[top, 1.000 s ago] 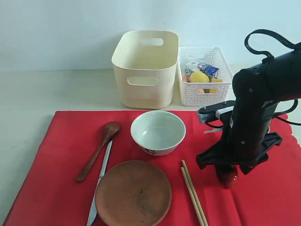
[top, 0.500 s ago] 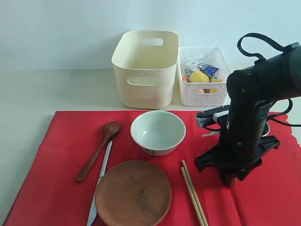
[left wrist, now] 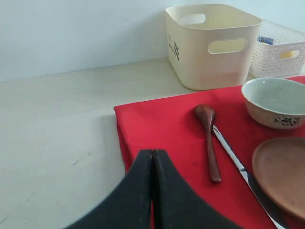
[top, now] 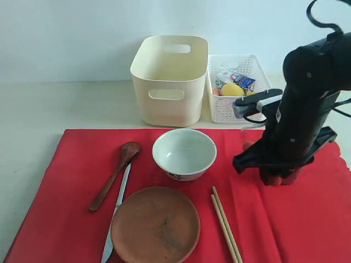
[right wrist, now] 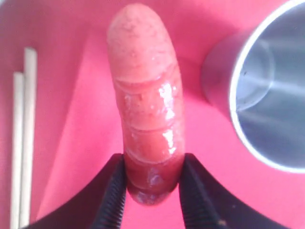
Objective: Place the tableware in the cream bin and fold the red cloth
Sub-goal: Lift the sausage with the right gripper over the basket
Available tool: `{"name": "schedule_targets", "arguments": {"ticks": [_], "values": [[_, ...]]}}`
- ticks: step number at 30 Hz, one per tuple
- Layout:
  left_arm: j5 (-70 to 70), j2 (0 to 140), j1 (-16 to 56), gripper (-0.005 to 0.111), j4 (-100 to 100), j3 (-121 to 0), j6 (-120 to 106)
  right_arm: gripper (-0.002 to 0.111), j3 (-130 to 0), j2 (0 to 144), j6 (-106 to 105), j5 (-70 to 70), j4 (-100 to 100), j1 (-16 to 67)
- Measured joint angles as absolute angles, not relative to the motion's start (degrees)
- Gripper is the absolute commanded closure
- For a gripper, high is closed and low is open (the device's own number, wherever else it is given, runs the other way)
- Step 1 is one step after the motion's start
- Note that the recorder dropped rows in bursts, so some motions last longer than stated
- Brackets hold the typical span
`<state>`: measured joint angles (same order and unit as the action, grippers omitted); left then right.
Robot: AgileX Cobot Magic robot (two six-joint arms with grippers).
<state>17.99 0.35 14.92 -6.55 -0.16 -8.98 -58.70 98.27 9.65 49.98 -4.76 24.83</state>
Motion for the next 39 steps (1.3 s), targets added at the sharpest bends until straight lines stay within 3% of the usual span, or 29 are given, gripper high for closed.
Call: {"name": "schedule_targets", "arguments": {"ticks": [16, 26, 39], "values": [[18.0, 0.3, 14.9, 0.107, -6.6, -0.2, -9.0, 0.108, -58.7, 84.6, 8.3, 43.5, -5.0, 24.8], [18.0, 0.3, 14.9, 0.107, -6.6, -0.2, -9.0, 0.108, -60.3, 84.7, 8.2, 33.0, -2.4, 24.3], [18.0, 0.3, 14.9, 0.107, -6.6, -0.2, -9.0, 0.108, -72.5, 92.7, 6.0, 31.2, 0.4, 18.2]]}}
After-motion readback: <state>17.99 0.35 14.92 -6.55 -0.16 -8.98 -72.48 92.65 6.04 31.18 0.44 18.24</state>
